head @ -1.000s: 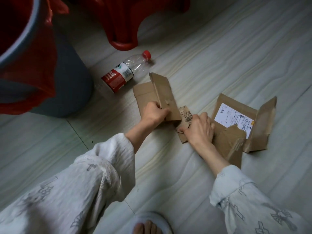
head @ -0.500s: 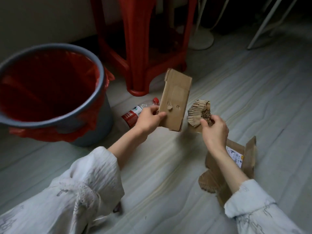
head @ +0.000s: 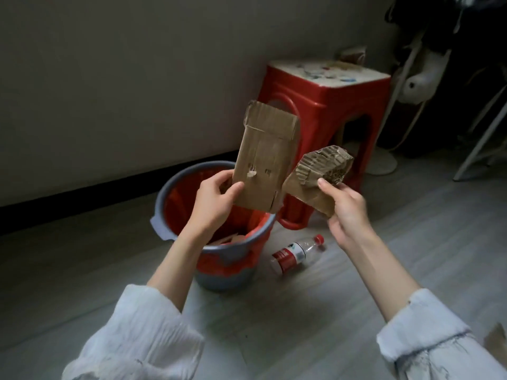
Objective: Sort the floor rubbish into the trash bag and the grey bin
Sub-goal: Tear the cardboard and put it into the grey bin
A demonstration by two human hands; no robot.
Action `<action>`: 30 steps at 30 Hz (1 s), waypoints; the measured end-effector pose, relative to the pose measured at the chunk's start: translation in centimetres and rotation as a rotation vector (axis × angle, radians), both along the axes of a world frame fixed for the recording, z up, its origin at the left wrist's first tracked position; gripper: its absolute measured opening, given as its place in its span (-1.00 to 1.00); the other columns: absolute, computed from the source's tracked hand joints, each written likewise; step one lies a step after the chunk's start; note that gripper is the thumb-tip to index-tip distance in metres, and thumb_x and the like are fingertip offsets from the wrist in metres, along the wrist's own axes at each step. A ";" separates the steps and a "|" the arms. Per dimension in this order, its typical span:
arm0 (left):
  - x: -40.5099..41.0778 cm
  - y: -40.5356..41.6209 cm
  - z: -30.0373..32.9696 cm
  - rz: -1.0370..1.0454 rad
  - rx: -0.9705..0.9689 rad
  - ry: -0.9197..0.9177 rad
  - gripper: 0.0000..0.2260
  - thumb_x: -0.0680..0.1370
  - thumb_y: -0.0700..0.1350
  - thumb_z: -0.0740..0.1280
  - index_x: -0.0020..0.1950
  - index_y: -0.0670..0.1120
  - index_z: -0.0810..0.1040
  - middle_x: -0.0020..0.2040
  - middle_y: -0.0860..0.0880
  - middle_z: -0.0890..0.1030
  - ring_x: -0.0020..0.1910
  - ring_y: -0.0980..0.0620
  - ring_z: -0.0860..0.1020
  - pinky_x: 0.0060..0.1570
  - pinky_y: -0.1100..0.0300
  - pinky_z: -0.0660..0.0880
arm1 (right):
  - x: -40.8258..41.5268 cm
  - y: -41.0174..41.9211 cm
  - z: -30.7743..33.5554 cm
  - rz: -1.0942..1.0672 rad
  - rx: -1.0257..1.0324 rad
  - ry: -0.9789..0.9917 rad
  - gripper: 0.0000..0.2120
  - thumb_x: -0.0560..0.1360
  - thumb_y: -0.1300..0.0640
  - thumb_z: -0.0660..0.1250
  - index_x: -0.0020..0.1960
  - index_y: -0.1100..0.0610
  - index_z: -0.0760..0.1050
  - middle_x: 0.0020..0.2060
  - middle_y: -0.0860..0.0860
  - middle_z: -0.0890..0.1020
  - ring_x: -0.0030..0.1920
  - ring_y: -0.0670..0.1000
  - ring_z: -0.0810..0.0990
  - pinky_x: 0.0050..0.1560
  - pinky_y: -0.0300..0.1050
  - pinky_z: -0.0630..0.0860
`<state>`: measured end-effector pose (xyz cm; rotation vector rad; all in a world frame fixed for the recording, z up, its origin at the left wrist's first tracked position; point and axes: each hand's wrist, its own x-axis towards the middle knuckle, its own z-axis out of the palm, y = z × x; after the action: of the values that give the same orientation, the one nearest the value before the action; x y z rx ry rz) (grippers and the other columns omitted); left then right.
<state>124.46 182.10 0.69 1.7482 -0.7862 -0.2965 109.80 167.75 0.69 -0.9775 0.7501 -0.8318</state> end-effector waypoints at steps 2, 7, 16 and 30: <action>2.0 2.5 0.3 0.034 0.032 0.002 -0.82 0.51 -0.18 0.34 0.09 -0.03 0.61 -0.01 0.00 0.66 0.04 0.04 0.59 0.16 -0.03 0.49 | 2.6 1.4 1.6 0.056 0.019 -0.066 -0.93 0.47 0.31 0.32 -0.08 0.21 0.57 -0.32 0.00 0.70 -0.27 -0.05 0.68 -0.15 -0.20 0.61; 4.8 5.7 1.0 0.130 0.035 0.003 -0.83 0.48 -0.21 0.37 -0.02 0.02 0.64 -0.12 0.02 0.68 -0.06 0.07 0.62 0.09 0.02 0.54 | 6.8 3.1 4.2 0.092 -0.040 -0.126 -0.91 0.44 0.33 0.36 -0.16 0.17 0.53 -0.29 0.04 0.69 -0.23 -0.01 0.67 0.01 -0.09 0.59; 6.2 7.4 -0.4 0.105 0.062 0.064 -0.79 0.47 -0.25 0.38 0.06 -0.04 0.65 -0.11 0.03 0.67 -0.02 0.09 0.62 0.10 0.16 0.53 | 11.0 4.7 5.2 0.145 -0.468 0.173 -0.85 0.44 0.28 0.38 -0.27 0.13 0.51 -0.34 0.03 0.60 -0.44 -0.19 0.58 -0.39 -0.37 0.47; 6.9 7.6 -6.1 0.151 0.433 -0.308 -0.62 0.53 0.01 0.31 0.34 0.05 0.43 0.23 0.04 0.50 0.30 0.04 0.35 0.26 0.10 0.21 | 15.3 3.2 2.1 0.197 -0.783 0.502 -0.70 0.32 0.20 0.47 -0.04 0.02 0.45 -0.11 0.03 0.60 -0.04 0.04 0.58 0.08 0.04 0.52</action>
<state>131.33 189.65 -5.40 2.2871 -0.8444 -0.0979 125.13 170.91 2.76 -1.9795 0.7371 -0.7156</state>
